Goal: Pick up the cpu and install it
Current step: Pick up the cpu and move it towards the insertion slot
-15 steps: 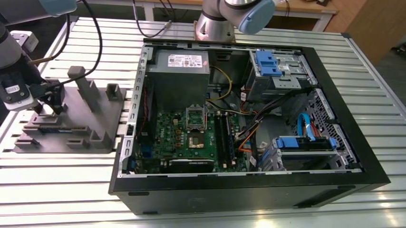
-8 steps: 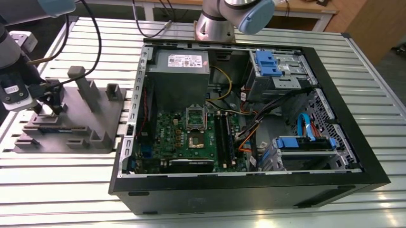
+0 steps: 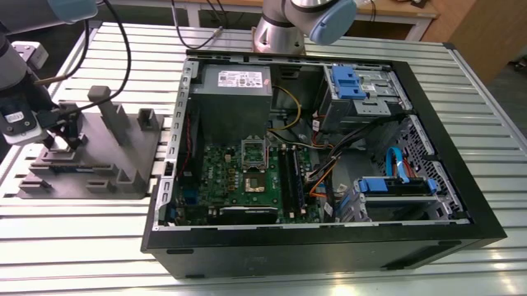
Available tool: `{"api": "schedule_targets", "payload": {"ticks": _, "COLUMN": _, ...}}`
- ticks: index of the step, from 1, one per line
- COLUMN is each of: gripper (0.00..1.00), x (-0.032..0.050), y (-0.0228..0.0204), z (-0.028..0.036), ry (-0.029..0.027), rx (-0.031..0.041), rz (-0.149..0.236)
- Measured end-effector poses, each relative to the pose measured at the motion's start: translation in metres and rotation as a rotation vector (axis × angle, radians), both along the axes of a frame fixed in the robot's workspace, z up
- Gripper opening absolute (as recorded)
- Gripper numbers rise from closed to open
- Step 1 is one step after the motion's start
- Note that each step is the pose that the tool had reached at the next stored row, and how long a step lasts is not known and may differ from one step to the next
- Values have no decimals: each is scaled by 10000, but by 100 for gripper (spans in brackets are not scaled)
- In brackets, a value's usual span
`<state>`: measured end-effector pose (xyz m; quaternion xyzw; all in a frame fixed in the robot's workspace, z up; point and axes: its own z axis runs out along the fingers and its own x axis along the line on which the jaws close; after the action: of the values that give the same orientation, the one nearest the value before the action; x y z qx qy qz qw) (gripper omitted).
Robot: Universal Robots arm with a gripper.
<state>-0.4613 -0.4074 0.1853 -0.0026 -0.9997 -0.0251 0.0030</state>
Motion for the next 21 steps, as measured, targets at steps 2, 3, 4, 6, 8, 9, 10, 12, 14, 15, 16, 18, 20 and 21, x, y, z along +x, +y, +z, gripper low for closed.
{"api": "schedule_targets", "payload": {"ticks": 2, "gripper": 47, "x": -2, "y": 0, "z": -9, "ry": 1, "rx": -1, "rz": 0}}
{"api": "schedule_targets", "payload": {"ticks": 3, "gripper": 47, "x": -2, "y": 0, "z": -15, "ry": -1, "rx": 0, "rz": 0}}
{"api": "schedule_targets", "payload": {"ticks": 4, "gripper": 47, "x": -2, "y": 0, "z": -20, "ry": 0, "rx": 0, "rz": 0}}
{"api": "schedule_targets", "payload": {"ticks": 6, "gripper": 47, "x": -2, "y": 0, "z": -26, "ry": 1, "rx": 0, "rz": 0}}
{"api": "schedule_targets", "payload": {"ticks": 8, "gripper": 47, "x": -2, "y": 0, "z": -30, "ry": 0, "rx": 0, "rz": 0}}
{"api": "schedule_targets", "payload": {"ticks": 9, "gripper": 47, "x": -2, "y": 0, "z": -31, "ry": 0, "rx": 0, "rz": 0}}
{"api": "schedule_targets", "payload": {"ticks": 10, "gripper": 47, "x": -2, "y": 0, "z": -32, "ry": 0, "rx": 0, "rz": 0}}
{"api": "schedule_targets", "payload": {"ticks": 12, "gripper": 47, "x": -2, "y": 0, "z": -32, "ry": 0, "rx": 0, "rz": 0}}
{"api": "schedule_targets", "payload": {"ticks": 14, "gripper": 48, "x": -2, "y": 0, "z": -33, "ry": 0, "rx": 0, "rz": 0}}
{"api": "schedule_targets", "payload": {"ticks": 15, "gripper": 55, "x": -2, "y": 0, "z": -33, "ry": 0, "rx": 0, "rz": 0}}
{"api": "schedule_targets", "payload": {"ticks": 16, "gripper": 55, "x": -2, "y": 0, "z": -33, "ry": 0, "rx": 0, "rz": -1}}
{"api": "schedule_targets", "payload": {"ticks": 18, "gripper": 55, "x": -2, "y": 0, "z": -36, "ry": 0, "rx": 0, "rz": -1}}
{"api": "schedule_targets", "payload": {"ticks": 20, "gripper": 55, "x": -2, "y": 0, "z": -41, "ry": -1, "rx": 1, "rz": -1}}
{"api": "schedule_targets", "payload": {"ticks": 21, "gripper": 55, "x": -2, "y": 0, "z": -46, "ry": -3, "rx": 1, "rz": 0}}
